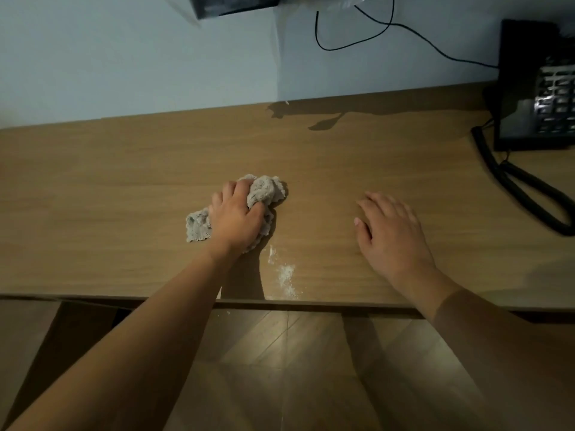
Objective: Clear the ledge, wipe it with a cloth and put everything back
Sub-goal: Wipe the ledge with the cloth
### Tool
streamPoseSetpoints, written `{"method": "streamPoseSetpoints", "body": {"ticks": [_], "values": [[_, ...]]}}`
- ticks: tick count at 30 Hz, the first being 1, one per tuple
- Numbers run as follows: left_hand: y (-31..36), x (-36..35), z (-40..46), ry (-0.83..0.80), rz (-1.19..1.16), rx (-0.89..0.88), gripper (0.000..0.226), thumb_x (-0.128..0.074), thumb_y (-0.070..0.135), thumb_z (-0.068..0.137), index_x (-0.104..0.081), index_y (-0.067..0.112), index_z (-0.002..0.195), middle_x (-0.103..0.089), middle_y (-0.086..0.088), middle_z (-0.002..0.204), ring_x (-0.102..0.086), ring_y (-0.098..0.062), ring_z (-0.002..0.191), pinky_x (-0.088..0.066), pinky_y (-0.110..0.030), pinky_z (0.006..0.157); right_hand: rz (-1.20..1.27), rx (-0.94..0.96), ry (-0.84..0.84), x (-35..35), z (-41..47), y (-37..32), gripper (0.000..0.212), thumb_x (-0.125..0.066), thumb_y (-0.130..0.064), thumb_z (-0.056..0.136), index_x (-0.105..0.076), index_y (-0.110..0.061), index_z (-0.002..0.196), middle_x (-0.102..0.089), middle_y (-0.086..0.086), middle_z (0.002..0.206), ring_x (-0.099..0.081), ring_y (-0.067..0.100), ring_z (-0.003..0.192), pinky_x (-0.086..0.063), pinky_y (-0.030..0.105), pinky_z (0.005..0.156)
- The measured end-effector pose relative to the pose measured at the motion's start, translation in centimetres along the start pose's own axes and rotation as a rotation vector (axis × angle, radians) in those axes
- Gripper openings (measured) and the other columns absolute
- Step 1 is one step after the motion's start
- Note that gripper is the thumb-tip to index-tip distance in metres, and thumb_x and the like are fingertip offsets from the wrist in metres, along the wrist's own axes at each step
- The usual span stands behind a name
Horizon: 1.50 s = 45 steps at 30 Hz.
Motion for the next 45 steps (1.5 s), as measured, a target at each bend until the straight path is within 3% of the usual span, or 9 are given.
{"method": "streamPoseSetpoints", "body": {"ticks": [9, 12, 18, 24, 29, 35, 37, 42, 45], "values": [[6.7, -1.9, -18.6, -0.248, -0.238, -0.230, 0.039, -0.047, 0.040, 0.088, -0.050, 0.040, 0.127, -0.042, 0.020, 0.114, -0.042, -0.011, 0.105, -0.039, -0.034, 0.089, 0.221, -0.098, -0.003, 1.3, -0.5, 1.2, 0.044, -0.034, -0.035, 0.105, -0.044, -0.022, 0.147, -0.039, -0.001, 0.155, -0.031, 0.018, 0.144, -0.021, 0.040, 0.120], [5.1, 0.4, -14.3, -0.103, -0.309, -0.109, 0.038, -0.047, 0.036, 0.095, -0.049, 0.032, 0.133, -0.043, 0.011, 0.121, -0.040, -0.012, 0.113, -0.039, -0.036, 0.096, 0.178, -0.165, 0.054, 3.2, -0.7, 4.3, 0.045, -0.034, -0.037, 0.105, -0.044, -0.022, 0.146, -0.041, 0.000, 0.153, -0.035, 0.021, 0.142, -0.027, 0.044, 0.119], [2.0, -0.2, -7.2, 0.129, -0.016, 0.325, 0.053, -0.047, 0.032, 0.090, -0.046, 0.011, 0.138, -0.050, -0.015, 0.130, -0.044, -0.034, 0.117, -0.033, -0.045, 0.102, 0.038, -0.232, 0.011, 3.3, -0.7, 10.5, 0.050, -0.032, -0.036, 0.103, -0.041, -0.015, 0.148, -0.039, 0.008, 0.154, -0.034, 0.028, 0.142, -0.026, 0.047, 0.118], [14.8, -6.3, -17.1, -0.100, -0.187, -0.156, 0.055, -0.043, 0.041, 0.079, -0.057, 0.019, 0.127, -0.054, -0.002, 0.112, -0.046, -0.023, 0.098, -0.040, -0.042, 0.085, 0.062, -0.242, 0.035, 3.2, -0.6, 10.8, 0.048, -0.036, -0.037, 0.104, -0.044, -0.016, 0.147, -0.040, 0.004, 0.154, -0.032, 0.023, 0.143, -0.020, 0.043, 0.120], [12.0, -2.7, -1.0, 0.186, -0.155, -0.031, 0.057, -0.041, 0.040, 0.088, -0.054, 0.004, 0.130, -0.054, -0.022, 0.116, -0.049, -0.039, 0.106, -0.032, -0.043, 0.091, 0.048, -0.213, 0.072, 3.1, -0.5, 10.9, 0.044, -0.035, -0.035, 0.105, -0.049, -0.017, 0.143, -0.045, 0.002, 0.150, -0.034, 0.019, 0.141, -0.018, 0.040, 0.120], [11.5, -5.2, 13.0, 0.123, 0.025, 0.316, 0.055, -0.048, 0.035, 0.095, -0.040, 0.009, 0.142, -0.039, -0.020, 0.144, -0.034, -0.040, 0.133, -0.024, -0.049, 0.111, 0.047, -0.172, 0.112, 2.7, -0.1, 11.3, 0.045, -0.031, -0.035, 0.103, -0.054, -0.013, 0.136, -0.050, 0.005, 0.144, -0.038, 0.022, 0.137, -0.025, 0.043, 0.118], [14.4, -6.9, 11.4, 0.111, 0.061, 0.203, 0.057, -0.047, 0.038, 0.094, -0.041, 0.010, 0.143, -0.040, -0.018, 0.143, -0.037, -0.039, 0.129, -0.028, -0.046, 0.107, 0.053, -0.173, 0.112, 2.6, -0.2, 11.3, 0.047, -0.030, -0.035, 0.103, -0.054, -0.013, 0.137, -0.049, 0.005, 0.144, -0.037, 0.021, 0.138, -0.024, 0.043, 0.119], [20.2, -9.1, 2.0, -0.177, -0.076, -0.475, 0.065, -0.041, 0.046, 0.079, -0.053, 0.020, 0.137, -0.049, -0.006, 0.125, -0.042, -0.027, 0.104, -0.039, -0.044, 0.092, 0.059, -0.169, 0.109, 2.4, 0.1, 11.5, 0.047, -0.031, -0.035, 0.102, -0.055, -0.012, 0.135, -0.050, 0.006, 0.144, -0.039, 0.023, 0.138, -0.027, 0.046, 0.118], [19.5, -8.2, 8.5, -0.114, -0.140, -0.416, 0.061, -0.045, 0.042, 0.081, -0.054, 0.014, 0.135, -0.049, -0.010, 0.124, -0.043, -0.030, 0.109, -0.038, -0.045, 0.098, 0.053, -0.164, 0.114, 2.4, 0.1, 11.5, 0.046, -0.032, -0.034, 0.102, -0.056, -0.012, 0.135, -0.051, 0.005, 0.144, -0.039, 0.023, 0.139, -0.026, 0.045, 0.118]]}}
Point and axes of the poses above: each hand's wrist, its own z-axis towards the middle knuckle, its own x-axis out of the back of the hand, y = z × x, the point moved 6 cm from there along z, towards the middle knuckle
